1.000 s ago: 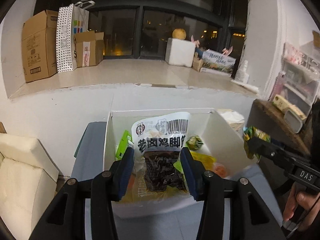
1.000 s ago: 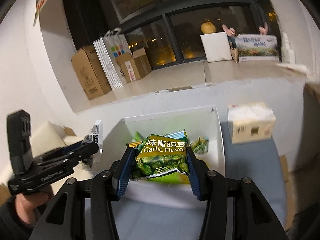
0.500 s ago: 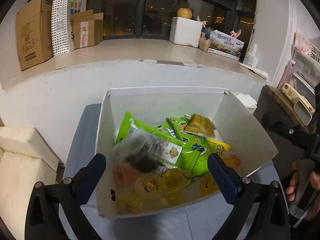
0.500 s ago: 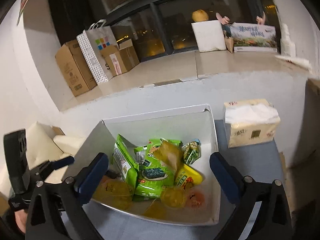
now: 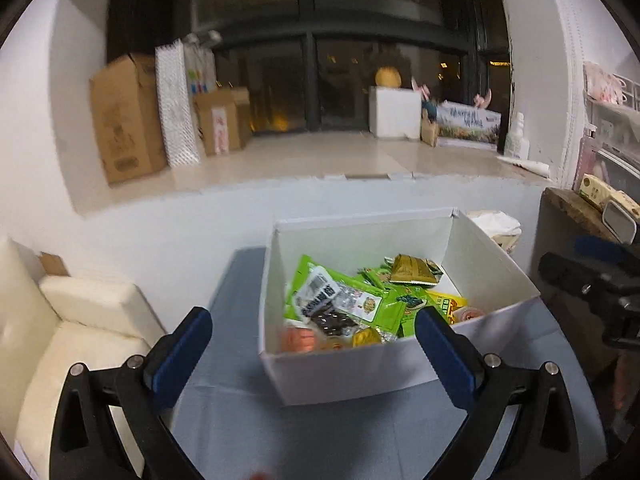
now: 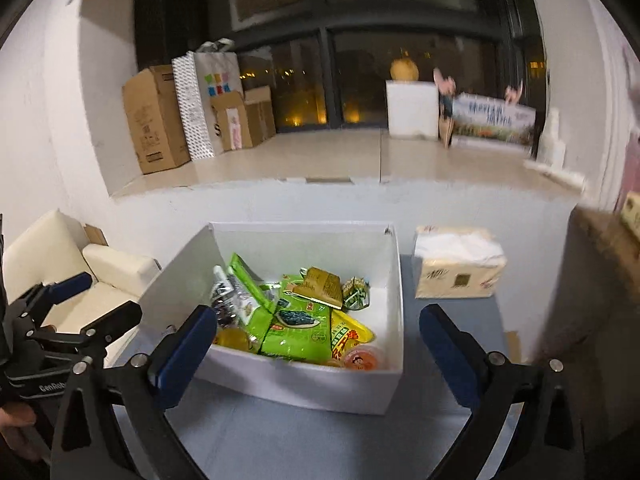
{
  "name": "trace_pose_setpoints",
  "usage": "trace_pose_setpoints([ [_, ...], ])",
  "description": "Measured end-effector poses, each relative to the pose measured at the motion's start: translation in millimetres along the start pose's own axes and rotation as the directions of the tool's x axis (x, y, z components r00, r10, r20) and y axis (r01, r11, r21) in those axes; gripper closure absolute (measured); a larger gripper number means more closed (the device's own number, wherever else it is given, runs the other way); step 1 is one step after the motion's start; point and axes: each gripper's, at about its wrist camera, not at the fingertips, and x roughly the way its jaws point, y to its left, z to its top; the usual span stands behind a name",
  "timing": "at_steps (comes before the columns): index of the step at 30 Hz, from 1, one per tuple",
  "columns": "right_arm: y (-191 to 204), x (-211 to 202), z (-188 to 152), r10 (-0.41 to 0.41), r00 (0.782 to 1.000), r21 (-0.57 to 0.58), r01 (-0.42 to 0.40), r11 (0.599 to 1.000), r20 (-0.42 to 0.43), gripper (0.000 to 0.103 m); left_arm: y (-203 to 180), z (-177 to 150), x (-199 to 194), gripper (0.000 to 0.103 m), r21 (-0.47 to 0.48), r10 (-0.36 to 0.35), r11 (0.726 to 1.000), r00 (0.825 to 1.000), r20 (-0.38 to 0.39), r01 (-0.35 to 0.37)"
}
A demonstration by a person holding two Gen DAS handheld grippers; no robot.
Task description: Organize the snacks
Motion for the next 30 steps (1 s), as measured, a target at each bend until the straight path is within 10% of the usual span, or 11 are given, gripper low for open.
trace_pose_setpoints([
  [13, 18, -116, -53, 0.048, 0.998, 0.037, -0.049, 0.998, 0.03, 0.0, -4, -50, -110, 0.0, -0.104, -0.167, 0.982, 0.984, -0.056, 0.16],
  [30, 33, -158, -104, 0.092, 0.996, 0.092, -0.092, 0.991, -0.005, 0.0, -2, -76, -186, 0.0, -0.075, -0.142, 0.987, 0.989, -0.035, 0.139],
])
